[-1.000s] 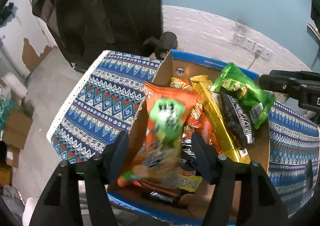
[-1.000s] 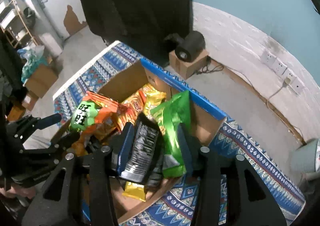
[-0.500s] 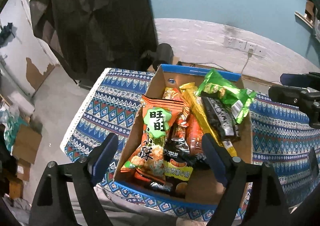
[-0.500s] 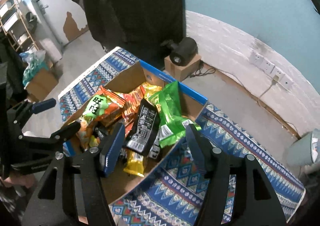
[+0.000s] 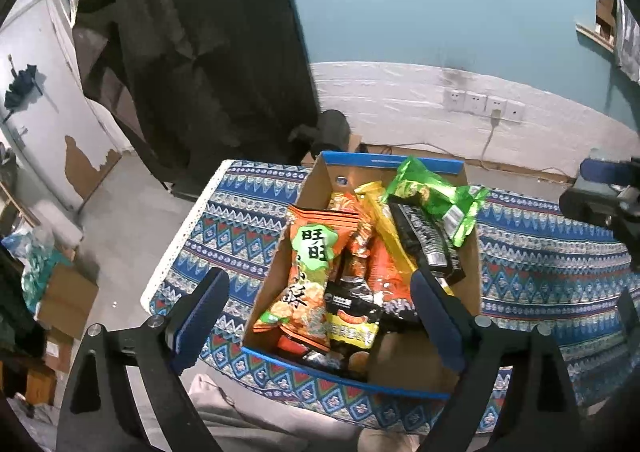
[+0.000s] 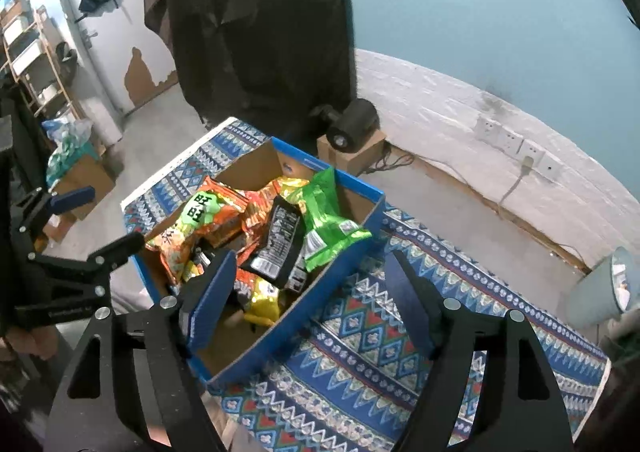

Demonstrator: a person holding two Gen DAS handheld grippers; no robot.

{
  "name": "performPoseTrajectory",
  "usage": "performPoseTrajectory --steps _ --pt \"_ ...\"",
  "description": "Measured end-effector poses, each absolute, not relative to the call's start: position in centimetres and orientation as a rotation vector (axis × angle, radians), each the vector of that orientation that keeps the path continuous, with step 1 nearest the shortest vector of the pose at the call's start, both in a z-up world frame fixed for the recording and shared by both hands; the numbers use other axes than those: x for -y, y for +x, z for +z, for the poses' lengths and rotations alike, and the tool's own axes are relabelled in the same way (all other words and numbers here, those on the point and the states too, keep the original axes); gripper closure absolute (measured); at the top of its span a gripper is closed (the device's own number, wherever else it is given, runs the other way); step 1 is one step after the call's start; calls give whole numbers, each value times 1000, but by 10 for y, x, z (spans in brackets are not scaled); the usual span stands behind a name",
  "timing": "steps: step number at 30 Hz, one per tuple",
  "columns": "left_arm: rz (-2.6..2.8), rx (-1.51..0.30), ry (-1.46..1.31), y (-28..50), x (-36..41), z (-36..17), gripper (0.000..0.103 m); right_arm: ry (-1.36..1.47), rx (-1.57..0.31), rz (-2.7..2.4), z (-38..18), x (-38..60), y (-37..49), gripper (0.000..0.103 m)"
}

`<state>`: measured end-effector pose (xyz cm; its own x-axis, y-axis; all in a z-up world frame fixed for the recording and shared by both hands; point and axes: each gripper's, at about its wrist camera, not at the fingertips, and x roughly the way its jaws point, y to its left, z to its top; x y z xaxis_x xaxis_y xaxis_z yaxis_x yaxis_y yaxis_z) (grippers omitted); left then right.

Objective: Organize snacks

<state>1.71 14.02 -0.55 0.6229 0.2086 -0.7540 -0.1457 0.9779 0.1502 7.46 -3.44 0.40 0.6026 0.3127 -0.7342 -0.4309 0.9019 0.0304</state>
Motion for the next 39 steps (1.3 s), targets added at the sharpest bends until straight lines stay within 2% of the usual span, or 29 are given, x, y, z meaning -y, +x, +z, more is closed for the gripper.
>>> performPoseTrajectory --steps 9,39 --pt "202 -834 93 4 -130 3 3 -148 -798 408 3 52 58 26" --pt "167 -857 100 5 -125 1 3 -143 -815 401 -2 57 58 26"
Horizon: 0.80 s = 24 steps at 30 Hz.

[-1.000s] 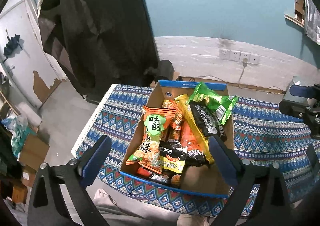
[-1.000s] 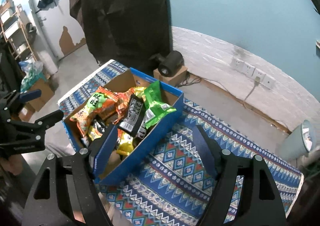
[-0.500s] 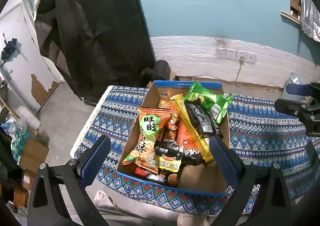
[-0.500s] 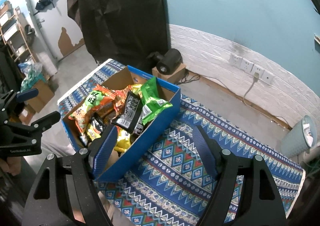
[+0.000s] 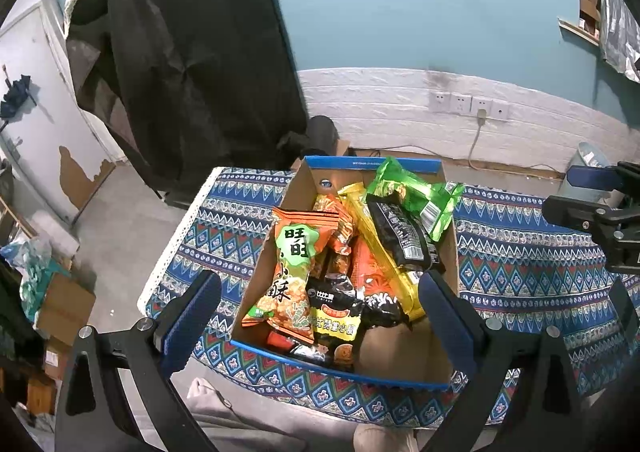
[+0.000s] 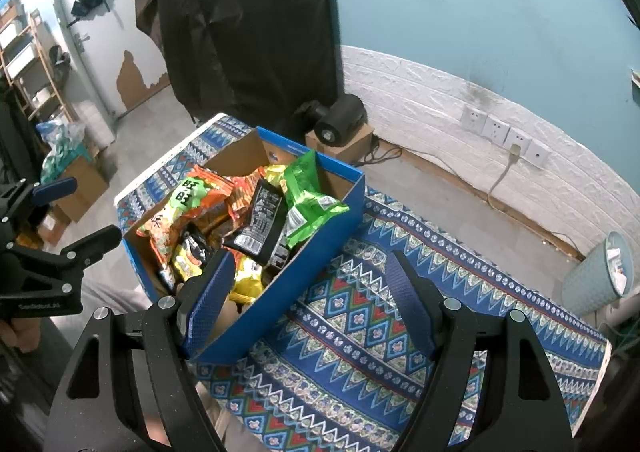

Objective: Organize snacks

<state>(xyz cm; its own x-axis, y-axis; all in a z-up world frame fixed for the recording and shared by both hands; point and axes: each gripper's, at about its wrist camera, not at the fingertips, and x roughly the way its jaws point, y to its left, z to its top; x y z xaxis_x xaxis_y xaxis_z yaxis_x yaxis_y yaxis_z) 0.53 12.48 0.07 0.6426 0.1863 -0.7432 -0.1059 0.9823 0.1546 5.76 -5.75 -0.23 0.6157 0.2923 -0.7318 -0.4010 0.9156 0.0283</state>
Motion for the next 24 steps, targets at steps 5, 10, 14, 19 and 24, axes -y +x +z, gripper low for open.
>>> performPoseTrajectory --steps 5,10,14,19,24 --pt "165 -864 93 5 -126 0 3 -142 -814 399 -2 57 58 26" --pt "166 -869 86 6 -127 -1 3 -144 -816 403 -2 58 58 26" --pt "163 -869 85 6 -127 -1 3 -143 -815 401 -2 57 58 26" --pt "162 -871 89 6 -127 -1 3 -143 -815 399 -3 57 58 26" --pt "164 -869 102 7 -124 -1 3 -146 -821 398 -7 56 59 26"
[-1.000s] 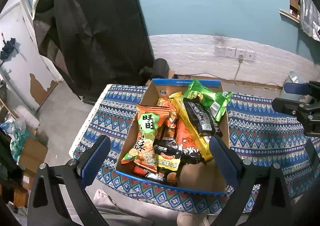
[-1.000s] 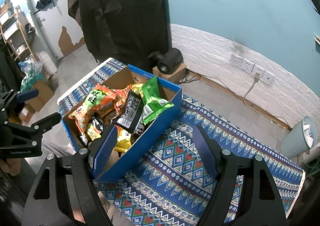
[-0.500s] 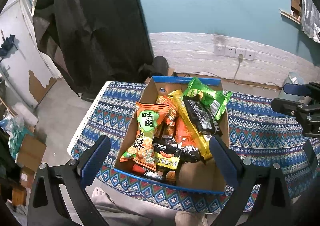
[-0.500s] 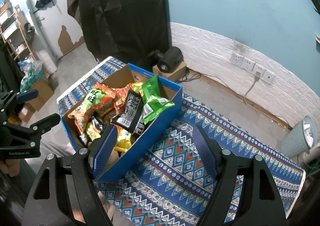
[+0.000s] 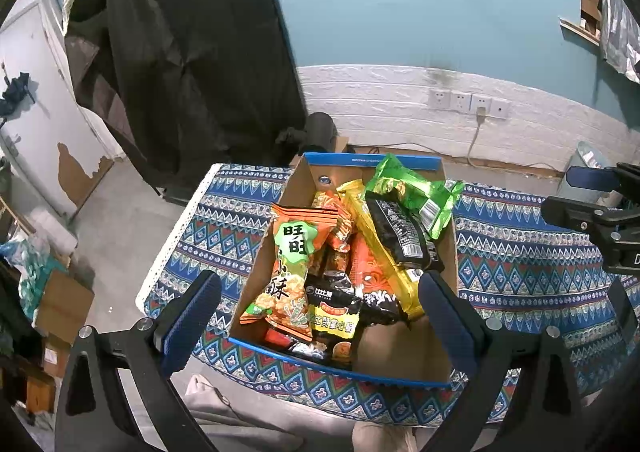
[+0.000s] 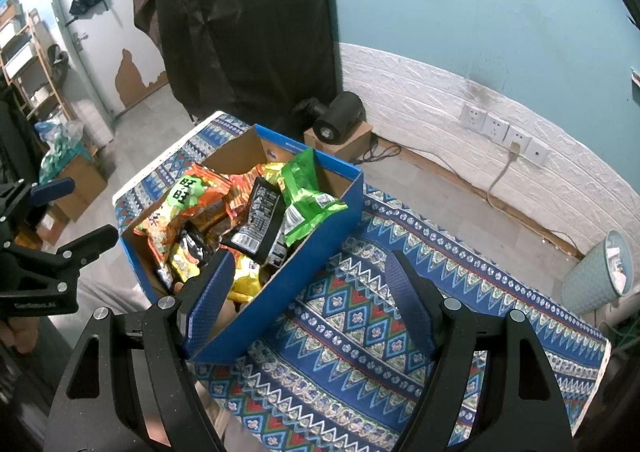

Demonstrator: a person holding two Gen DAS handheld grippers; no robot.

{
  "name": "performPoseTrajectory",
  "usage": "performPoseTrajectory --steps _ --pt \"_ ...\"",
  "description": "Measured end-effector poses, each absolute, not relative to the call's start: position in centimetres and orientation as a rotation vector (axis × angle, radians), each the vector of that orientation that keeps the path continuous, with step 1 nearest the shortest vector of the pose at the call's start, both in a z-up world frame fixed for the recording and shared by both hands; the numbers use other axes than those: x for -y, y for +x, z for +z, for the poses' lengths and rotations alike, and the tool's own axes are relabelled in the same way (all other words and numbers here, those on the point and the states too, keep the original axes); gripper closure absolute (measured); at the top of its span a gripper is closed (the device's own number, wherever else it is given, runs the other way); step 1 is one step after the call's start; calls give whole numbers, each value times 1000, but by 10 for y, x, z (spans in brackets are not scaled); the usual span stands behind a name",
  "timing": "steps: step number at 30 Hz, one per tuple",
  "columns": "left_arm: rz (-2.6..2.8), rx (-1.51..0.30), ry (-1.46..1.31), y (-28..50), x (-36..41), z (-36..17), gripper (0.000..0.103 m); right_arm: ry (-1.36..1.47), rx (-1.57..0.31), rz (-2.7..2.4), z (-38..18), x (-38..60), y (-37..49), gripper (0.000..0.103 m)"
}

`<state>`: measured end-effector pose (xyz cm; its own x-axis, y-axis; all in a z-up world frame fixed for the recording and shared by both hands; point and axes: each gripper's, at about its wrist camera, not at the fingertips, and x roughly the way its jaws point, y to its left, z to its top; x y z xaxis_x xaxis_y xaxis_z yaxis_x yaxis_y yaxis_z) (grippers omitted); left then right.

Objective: Organize snacks

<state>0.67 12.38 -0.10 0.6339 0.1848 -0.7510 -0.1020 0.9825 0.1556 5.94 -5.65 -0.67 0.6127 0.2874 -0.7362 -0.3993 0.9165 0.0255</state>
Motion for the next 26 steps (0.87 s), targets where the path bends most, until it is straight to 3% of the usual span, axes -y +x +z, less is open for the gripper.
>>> performPoseTrajectory --steps 26 --pt "160 -868 109 5 -122 -1 3 -148 -832 391 -12 59 60 26"
